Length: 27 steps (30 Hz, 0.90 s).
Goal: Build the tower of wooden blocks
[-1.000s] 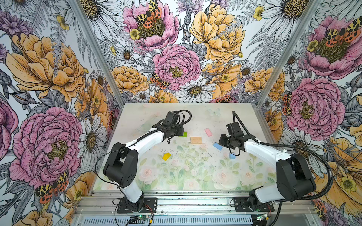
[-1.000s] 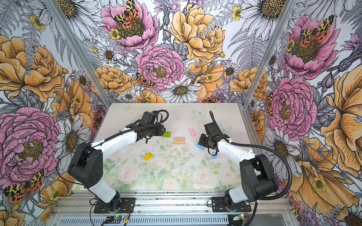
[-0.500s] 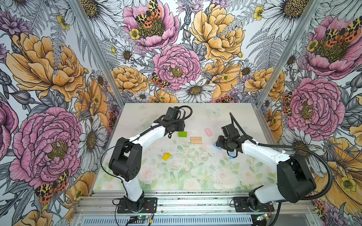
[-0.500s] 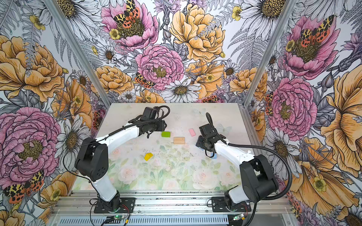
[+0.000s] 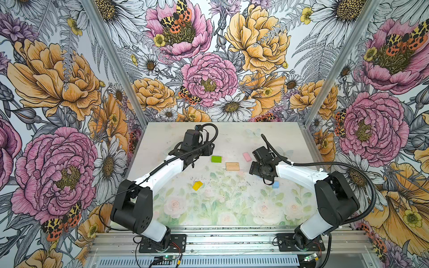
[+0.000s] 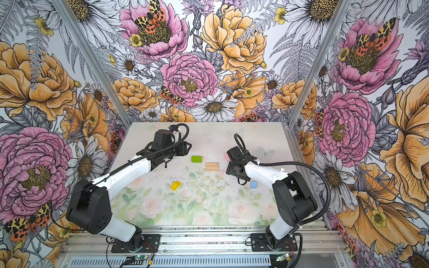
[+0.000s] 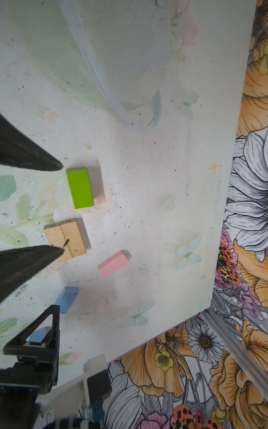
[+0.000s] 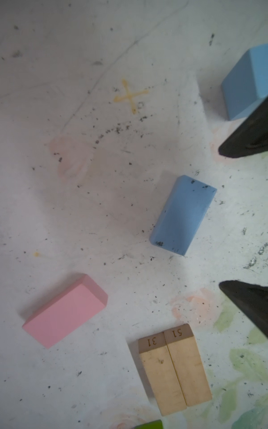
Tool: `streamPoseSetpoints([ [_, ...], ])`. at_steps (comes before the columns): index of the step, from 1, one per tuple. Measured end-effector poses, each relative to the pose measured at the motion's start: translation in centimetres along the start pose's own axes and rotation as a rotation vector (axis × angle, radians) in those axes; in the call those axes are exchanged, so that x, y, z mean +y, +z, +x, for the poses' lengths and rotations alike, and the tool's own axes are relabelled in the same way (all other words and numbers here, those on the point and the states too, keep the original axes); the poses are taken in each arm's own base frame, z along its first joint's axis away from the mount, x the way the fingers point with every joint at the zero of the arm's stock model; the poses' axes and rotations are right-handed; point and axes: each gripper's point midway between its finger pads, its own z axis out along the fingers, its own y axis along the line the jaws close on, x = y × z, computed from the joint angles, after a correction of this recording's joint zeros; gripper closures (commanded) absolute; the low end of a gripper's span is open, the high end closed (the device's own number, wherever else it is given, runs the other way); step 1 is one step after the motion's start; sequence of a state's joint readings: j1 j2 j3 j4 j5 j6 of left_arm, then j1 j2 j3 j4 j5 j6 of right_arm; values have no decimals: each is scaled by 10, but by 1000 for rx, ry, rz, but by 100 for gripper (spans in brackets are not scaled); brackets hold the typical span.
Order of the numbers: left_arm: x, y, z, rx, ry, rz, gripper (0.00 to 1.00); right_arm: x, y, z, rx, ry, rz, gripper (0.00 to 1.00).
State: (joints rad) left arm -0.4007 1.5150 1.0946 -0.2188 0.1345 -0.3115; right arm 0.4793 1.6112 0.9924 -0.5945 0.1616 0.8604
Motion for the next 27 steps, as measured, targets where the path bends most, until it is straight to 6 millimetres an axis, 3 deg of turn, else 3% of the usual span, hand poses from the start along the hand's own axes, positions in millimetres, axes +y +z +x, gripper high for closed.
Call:
streamPoseSetpoints([
  [27, 10, -2, 5, -2, -10, -10, 45, -9, 24, -6, 8, 41, 86, 15],
])
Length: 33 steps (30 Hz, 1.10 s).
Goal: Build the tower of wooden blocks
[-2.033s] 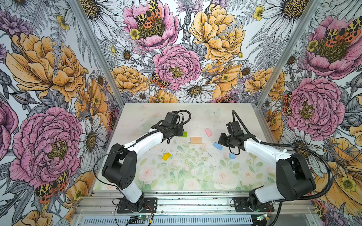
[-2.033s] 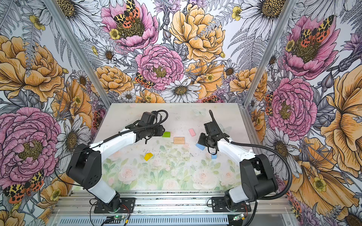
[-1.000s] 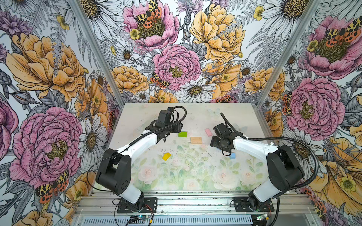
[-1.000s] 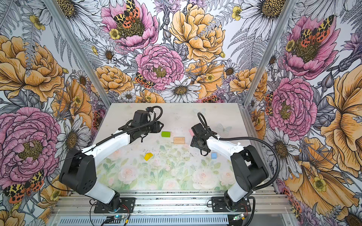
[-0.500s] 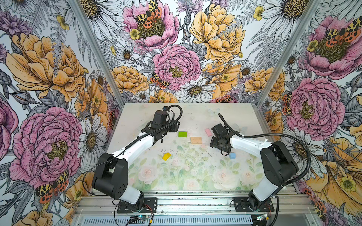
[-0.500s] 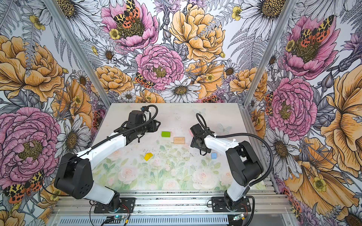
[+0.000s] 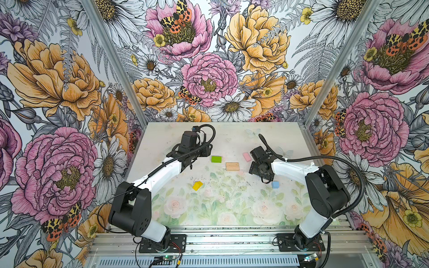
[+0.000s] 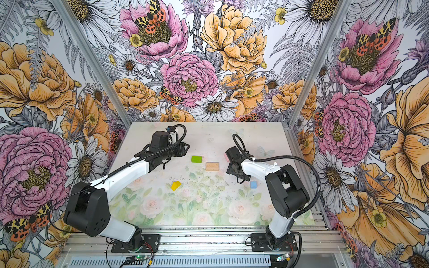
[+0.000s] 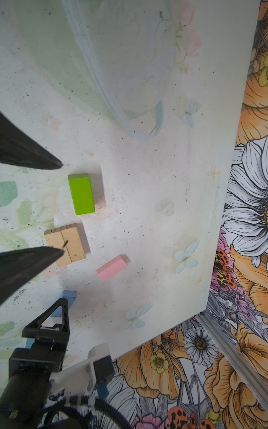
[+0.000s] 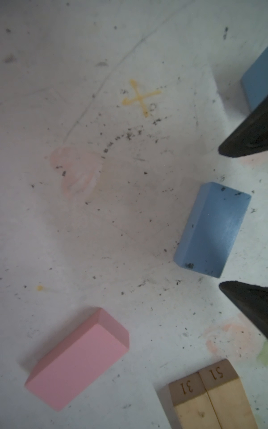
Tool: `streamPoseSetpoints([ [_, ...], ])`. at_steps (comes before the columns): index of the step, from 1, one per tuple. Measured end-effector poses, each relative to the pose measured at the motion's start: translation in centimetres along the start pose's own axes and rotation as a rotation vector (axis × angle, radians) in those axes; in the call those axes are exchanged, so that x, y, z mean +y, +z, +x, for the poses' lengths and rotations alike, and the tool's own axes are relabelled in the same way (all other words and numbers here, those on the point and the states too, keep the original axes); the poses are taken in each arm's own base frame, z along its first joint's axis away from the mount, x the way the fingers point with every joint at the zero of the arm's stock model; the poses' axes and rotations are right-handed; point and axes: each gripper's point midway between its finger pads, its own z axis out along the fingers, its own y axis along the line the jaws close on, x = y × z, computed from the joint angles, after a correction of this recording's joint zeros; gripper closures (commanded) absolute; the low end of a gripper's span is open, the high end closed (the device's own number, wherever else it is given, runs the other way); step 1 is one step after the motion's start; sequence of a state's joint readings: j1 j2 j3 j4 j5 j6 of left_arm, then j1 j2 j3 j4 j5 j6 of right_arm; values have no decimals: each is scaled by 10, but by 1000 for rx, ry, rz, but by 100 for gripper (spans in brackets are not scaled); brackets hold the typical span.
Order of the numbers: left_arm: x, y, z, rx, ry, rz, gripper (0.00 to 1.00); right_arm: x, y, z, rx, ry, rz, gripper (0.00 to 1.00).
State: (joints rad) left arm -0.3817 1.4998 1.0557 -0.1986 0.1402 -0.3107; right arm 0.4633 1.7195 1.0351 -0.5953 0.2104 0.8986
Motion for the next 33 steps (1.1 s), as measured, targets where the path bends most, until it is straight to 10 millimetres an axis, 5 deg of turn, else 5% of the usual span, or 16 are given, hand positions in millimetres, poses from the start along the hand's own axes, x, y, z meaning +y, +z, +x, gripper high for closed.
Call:
streamPoseSetpoints([
  [24, 2, 0, 1, 5, -2, -5, 45, 2, 6, -6, 8, -10, 6, 16],
  [33, 4, 0, 1, 4, -4, -9, 45, 18, -33, -24, -3, -187, -97, 16],
])
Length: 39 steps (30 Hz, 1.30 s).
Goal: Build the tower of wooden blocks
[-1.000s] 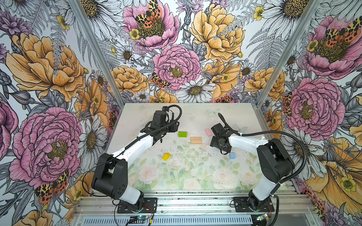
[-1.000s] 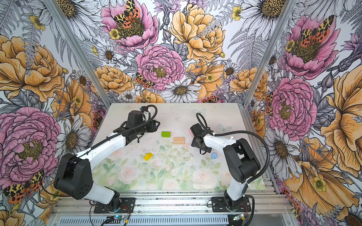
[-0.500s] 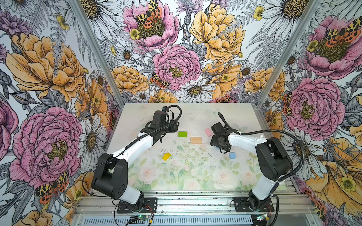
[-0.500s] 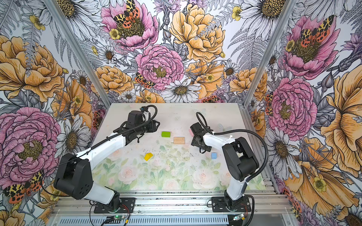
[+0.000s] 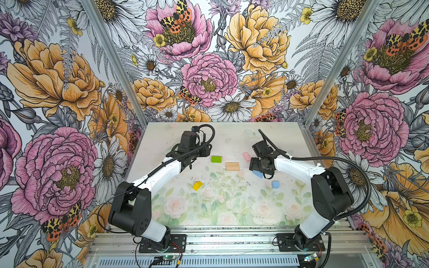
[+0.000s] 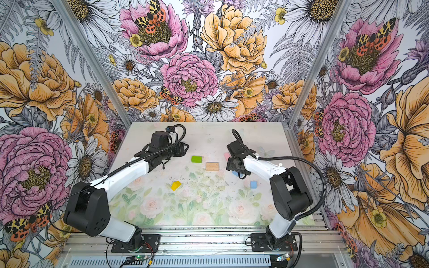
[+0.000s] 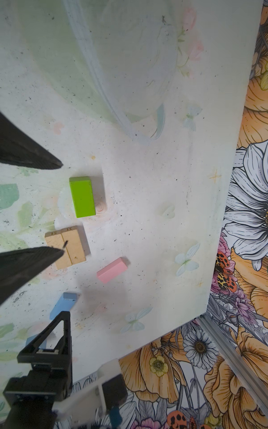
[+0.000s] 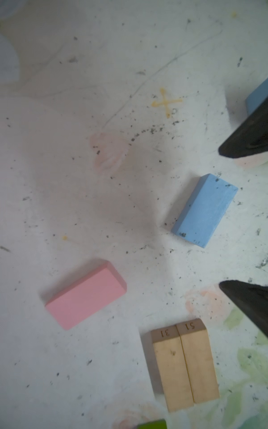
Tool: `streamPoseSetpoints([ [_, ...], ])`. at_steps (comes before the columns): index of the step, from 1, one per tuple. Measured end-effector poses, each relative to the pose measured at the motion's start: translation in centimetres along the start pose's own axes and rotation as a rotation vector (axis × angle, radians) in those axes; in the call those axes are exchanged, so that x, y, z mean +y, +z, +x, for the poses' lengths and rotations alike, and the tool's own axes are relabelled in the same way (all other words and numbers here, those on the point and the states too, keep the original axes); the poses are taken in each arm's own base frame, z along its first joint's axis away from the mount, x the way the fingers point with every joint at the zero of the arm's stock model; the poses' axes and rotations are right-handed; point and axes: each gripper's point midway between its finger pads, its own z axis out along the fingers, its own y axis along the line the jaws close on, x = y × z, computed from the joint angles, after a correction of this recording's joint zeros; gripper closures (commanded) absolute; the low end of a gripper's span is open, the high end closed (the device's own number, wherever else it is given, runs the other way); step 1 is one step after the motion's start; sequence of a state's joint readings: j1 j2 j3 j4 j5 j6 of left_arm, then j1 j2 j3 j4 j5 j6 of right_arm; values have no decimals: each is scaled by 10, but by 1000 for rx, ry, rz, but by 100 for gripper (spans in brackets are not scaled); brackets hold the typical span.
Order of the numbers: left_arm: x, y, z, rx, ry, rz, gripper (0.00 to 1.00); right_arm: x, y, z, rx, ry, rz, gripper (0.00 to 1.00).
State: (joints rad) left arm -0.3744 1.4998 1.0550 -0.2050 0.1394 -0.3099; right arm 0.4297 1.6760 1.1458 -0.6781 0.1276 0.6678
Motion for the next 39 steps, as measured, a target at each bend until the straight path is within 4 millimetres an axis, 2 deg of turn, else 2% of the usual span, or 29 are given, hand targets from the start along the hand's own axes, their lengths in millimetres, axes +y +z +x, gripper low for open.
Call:
streamPoseSetpoints([
  [4, 0, 0, 1, 1, -1, 0, 45, 10, -10, -8, 12, -162, -55, 16],
  [8, 3, 1, 6, 12, -2, -5, 45, 8, -11, 0, 50, -312, -64, 16],
  [12, 4, 1, 8, 15, -3, -12, 45, 7, -7, 10, 91, -414, -75, 16],
  [16, 4, 0, 6, 8, -2, -13, 45, 6, 6, 19, 141, -487, -76, 16],
  [22, 4, -2, 4, -1, 1, -13, 45, -3, 27, 30, 218, -536, -51, 16],
  [30, 4, -2, 4, -2, 3, -15, 45, -6, 31, 23, 222, -553, -47, 16],
  [36, 4, -2, 4, -2, 3, -16, 45, -13, 44, 26, 258, -546, -33, 16],
  [39, 4, -2, 4, -2, 3, -16, 45, -15, 47, 26, 268, -545, -33, 20],
])
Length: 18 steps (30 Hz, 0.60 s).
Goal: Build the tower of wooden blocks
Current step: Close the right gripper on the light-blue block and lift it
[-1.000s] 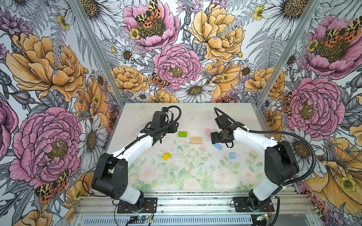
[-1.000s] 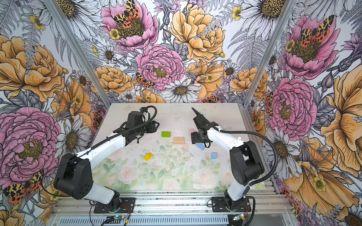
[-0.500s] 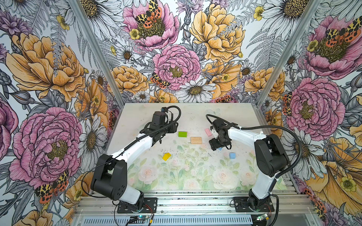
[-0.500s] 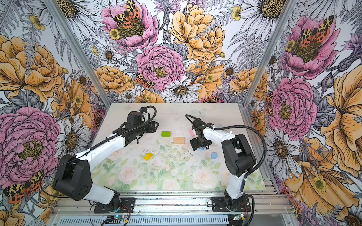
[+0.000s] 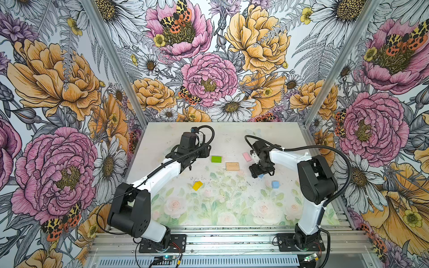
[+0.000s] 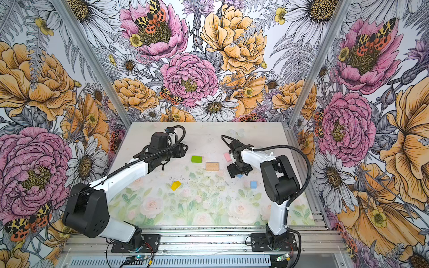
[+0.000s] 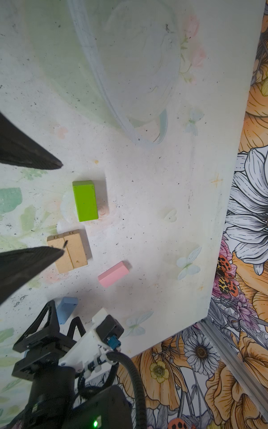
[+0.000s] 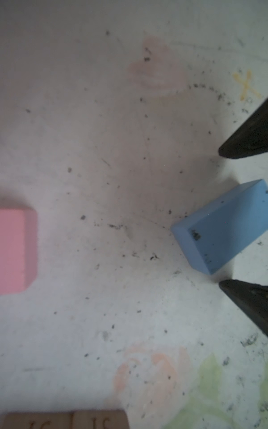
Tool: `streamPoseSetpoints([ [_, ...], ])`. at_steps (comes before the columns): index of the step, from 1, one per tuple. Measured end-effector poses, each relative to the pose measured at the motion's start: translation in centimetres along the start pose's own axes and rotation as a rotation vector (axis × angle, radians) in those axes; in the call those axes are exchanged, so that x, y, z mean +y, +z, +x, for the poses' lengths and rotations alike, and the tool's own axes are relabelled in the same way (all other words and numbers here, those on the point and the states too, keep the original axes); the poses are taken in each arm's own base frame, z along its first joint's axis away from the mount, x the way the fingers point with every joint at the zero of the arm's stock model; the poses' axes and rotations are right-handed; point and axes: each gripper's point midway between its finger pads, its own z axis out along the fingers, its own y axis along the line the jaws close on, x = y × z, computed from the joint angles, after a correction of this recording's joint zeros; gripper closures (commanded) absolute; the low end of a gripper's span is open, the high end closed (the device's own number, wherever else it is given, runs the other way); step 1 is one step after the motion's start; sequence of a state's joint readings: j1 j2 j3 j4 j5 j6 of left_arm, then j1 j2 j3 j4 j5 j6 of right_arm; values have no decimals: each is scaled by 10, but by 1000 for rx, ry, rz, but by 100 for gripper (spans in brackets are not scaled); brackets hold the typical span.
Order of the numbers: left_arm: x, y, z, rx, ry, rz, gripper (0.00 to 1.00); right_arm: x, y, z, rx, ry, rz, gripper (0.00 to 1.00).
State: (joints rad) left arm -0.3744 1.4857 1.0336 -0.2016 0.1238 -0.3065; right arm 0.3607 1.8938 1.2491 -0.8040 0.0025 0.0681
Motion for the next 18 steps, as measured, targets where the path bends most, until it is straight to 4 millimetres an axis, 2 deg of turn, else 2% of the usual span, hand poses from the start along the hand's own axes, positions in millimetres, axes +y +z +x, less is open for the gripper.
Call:
streamPoseSetpoints([
  [11, 0, 0, 0, 1, 0, -1, 46, 6, -2, -4, -11, 22, -38, 41],
  [18, 1, -1, 0, -1, 1, -3, 46, 10, -2, -5, -13, 59, -61, 62],
])
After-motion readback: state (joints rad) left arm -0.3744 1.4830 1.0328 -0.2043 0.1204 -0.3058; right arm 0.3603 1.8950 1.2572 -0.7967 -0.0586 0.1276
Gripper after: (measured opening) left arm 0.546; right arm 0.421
